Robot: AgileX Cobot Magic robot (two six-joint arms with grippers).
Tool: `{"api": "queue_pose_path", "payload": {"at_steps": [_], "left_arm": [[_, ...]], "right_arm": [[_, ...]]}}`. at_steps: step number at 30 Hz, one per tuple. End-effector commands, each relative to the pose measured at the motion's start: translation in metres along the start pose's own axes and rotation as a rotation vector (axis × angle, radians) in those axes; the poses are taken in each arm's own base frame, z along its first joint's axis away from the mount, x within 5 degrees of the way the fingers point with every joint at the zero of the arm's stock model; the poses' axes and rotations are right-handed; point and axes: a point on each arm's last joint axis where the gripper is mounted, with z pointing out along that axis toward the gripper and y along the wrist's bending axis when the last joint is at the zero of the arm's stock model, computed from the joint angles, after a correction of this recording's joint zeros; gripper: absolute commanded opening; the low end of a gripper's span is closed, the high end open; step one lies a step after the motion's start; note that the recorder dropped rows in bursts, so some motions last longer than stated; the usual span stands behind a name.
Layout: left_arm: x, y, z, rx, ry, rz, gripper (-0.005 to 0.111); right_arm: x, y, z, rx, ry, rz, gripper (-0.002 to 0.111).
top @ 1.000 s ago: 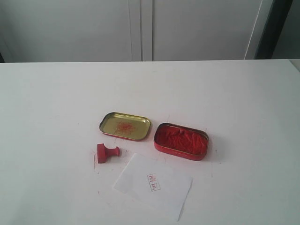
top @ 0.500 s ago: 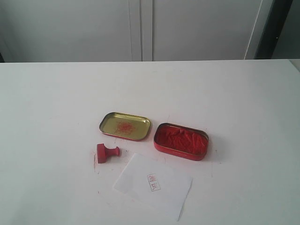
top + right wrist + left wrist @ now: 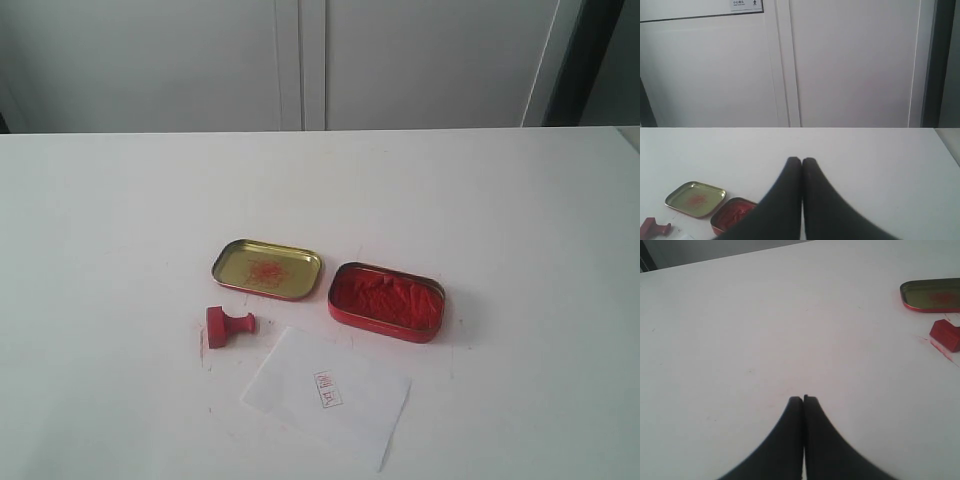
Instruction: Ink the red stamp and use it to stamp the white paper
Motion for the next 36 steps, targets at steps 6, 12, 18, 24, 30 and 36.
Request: {"api": "queue_pose_path", "payload": {"at_steps": [6, 12, 18, 24, 30, 36], "left_arm": [[0.001, 0.0, 0.0, -0.002, -0.003, -0.001, 0.0], [0.001, 0.0, 0.0, -0.002, -0.003, -0.001, 0.0], [0.001, 0.0, 0.0, -0.002, -0.003, -0.001, 0.0], [0.001, 0.0, 0.0, -0.002, -0.003, -0.001, 0.0], [0.001, 0.0, 0.0, -0.002, -0.003, -0.001, 0.0], [0.001, 0.0, 0.0, -0.002, -0.003, -0.001, 0.0]], "right_arm": [[0.001, 0.0, 0.0, 0.004, -0.008, -0.003, 0.0], [-0.003, 0.001, 0.0, -0.002, -0.044, -0.244, 0.0], [-0.003, 0.001, 0.0, 0.001, -0.045, -0.369, 0.0], [0.0, 0.004, 0.0, -0.034, -0.023, -0.314, 0.0], [0.005, 0.011, -0.001, -0.122, 0.027, -0.192, 0.0], [0.02, 0.011, 0.007, -0.122, 0.074, -0.196, 0.0]]}}
